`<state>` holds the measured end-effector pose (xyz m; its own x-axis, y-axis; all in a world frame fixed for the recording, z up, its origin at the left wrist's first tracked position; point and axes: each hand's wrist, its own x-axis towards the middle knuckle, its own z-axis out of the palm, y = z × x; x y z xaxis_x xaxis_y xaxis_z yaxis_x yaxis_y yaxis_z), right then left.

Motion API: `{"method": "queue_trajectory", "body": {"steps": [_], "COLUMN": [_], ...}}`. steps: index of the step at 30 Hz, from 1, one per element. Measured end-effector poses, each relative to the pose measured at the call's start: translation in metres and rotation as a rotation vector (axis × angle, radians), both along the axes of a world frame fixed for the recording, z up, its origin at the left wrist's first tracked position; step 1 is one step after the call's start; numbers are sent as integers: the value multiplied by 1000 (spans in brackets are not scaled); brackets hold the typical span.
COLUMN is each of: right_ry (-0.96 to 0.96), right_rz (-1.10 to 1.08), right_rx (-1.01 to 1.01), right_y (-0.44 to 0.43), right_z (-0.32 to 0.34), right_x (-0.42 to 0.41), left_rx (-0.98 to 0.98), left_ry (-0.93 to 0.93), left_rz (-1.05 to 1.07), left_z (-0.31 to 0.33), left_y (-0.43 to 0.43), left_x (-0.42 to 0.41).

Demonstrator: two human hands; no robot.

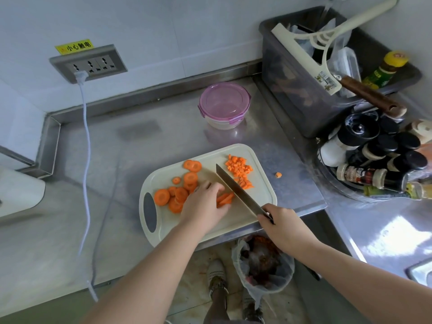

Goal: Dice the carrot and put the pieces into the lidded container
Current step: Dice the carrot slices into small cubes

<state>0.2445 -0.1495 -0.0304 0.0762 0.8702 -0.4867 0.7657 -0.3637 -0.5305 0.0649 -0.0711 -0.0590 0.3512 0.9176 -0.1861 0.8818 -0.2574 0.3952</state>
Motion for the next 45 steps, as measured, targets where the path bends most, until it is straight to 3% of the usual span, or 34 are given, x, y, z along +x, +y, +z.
{"method": "queue_trajectory", "body": {"steps": [6,13,17,20,27,45], "right_ry": [-17,-12,-11,-12,-44,-60], "right_rz": [-1,-2,1,4,35,52], "right_rx": [-18,-27,-22,-18,-24,-8], "right_y": [0,1,0,-1,-1,10], "right_z": [3,5,3,2,3,-1], "right_x": [2,0,-1,-3,-6,-7], "left_rx": [-73,-122,-119,-117,-176,-104], "left_ry": [-107,-96,108,176,36,11], "left_rz": [121,95,-54,-45,89,230], "left_z": [-5,4,8,5,4,1], "left_y": [4,8,2,-2,-2,6], "left_x": [1,-1,1,5,15,26]}}
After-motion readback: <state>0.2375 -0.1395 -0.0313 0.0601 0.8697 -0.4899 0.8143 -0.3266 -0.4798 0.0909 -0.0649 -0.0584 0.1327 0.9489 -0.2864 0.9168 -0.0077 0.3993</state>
